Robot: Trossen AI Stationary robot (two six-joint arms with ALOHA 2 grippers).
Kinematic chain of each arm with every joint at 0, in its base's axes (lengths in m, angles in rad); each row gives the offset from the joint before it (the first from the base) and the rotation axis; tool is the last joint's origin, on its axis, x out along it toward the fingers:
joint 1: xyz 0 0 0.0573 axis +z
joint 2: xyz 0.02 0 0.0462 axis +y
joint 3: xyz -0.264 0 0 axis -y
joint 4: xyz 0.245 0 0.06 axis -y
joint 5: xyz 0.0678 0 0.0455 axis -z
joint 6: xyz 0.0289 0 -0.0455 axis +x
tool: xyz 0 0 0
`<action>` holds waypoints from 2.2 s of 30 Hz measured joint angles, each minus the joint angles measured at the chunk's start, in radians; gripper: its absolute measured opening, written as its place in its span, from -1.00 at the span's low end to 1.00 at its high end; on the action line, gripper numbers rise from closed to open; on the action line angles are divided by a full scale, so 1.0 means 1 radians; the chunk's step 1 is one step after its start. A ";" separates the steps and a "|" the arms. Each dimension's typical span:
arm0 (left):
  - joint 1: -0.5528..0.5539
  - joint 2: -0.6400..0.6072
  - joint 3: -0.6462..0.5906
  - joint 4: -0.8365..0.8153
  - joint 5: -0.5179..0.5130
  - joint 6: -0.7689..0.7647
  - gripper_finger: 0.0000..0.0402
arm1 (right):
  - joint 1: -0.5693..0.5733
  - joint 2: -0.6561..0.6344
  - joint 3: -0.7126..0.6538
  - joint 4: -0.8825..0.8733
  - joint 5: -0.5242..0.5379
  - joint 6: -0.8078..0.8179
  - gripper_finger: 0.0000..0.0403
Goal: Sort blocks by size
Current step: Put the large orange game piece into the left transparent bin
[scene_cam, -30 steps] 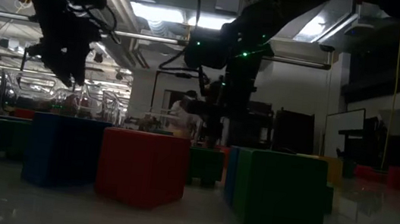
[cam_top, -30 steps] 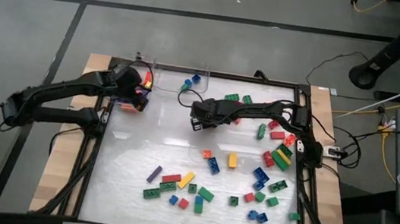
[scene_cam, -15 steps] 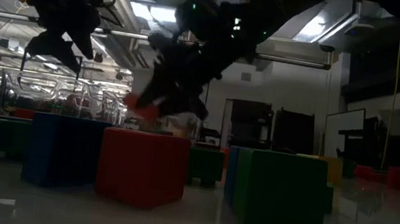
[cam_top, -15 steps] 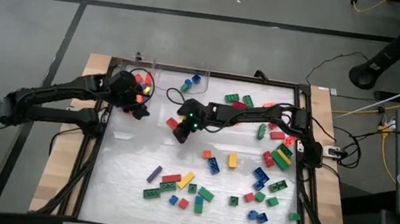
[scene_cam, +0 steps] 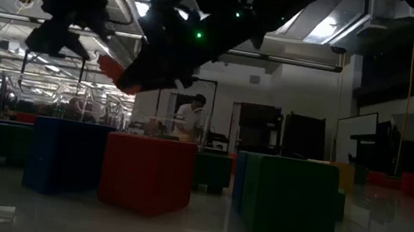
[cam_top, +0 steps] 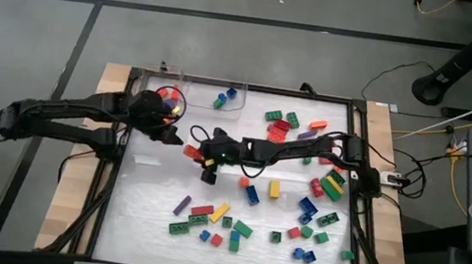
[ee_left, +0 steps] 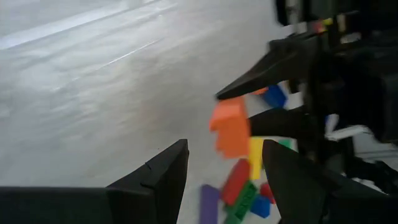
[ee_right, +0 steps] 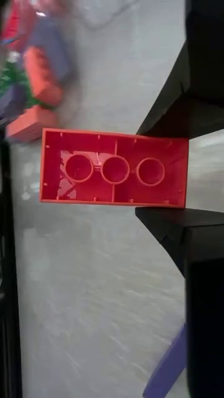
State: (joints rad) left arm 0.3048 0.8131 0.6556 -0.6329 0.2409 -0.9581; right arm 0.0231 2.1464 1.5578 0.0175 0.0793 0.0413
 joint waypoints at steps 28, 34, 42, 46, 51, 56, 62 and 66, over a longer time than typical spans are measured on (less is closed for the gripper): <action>-0.143 0.262 0.001 0.171 -0.062 0.016 -0.28 | 0.010 0.000 0.000 0.043 -0.004 -0.025 -0.26; -0.142 0.260 0.001 0.188 -0.070 0.020 -0.58 | 0.010 0.000 0.000 0.028 0.016 -0.027 -0.19; -0.129 0.250 -0.001 0.161 -0.075 0.060 -0.61 | 0.009 -0.009 0.001 -0.002 0.017 0.007 0.13; -0.105 0.221 -0.001 0.137 -0.072 0.104 -0.61 | 0.009 -0.052 0.002 -0.114 0.025 0.014 0.25; -0.032 0.130 0.000 0.088 -0.075 0.187 -0.61 | 0.009 -0.129 0.002 -0.318 0.025 0.071 0.28; 0.075 -0.007 0.000 0.037 -0.122 0.301 -0.61 | 0.009 -0.209 0.002 -0.544 0.006 0.201 0.24; 0.191 -0.164 0.000 0.005 -0.329 0.459 -0.56 | 0.009 -0.281 0.002 -0.771 -0.057 0.325 0.16; 0.229 -0.213 0.000 -0.014 -0.522 0.501 -0.55 | 0.010 -0.294 0.002 -0.888 -0.143 0.439 0.12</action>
State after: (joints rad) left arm 0.5343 0.5997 0.6559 -0.6470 -0.2813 -0.4568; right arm 0.0334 1.8527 1.5593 -0.8708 -0.0640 0.4806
